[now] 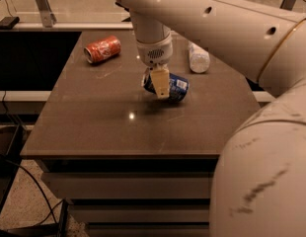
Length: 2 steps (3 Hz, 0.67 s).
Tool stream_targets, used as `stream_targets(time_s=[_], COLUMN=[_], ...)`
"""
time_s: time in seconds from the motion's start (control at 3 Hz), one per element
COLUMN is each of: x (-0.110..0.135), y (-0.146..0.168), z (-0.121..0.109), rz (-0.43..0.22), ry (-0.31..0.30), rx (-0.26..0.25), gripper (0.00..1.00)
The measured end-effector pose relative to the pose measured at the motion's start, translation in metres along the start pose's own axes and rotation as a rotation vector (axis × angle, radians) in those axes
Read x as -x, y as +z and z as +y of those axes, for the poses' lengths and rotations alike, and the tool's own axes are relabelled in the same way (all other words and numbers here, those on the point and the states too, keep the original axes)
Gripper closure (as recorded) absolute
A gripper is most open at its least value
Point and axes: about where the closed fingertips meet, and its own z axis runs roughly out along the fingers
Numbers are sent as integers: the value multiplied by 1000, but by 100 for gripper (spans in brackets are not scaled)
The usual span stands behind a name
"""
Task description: Knock pepsi can over
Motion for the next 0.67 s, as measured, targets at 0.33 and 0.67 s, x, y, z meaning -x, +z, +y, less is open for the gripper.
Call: stream_targets(time_s=[0.33, 0.67], x=[1, 3], y=[3, 6], z=[0, 1], rz=[-2, -2], ry=[2, 1], rx=[9, 16], gripper=[59, 36])
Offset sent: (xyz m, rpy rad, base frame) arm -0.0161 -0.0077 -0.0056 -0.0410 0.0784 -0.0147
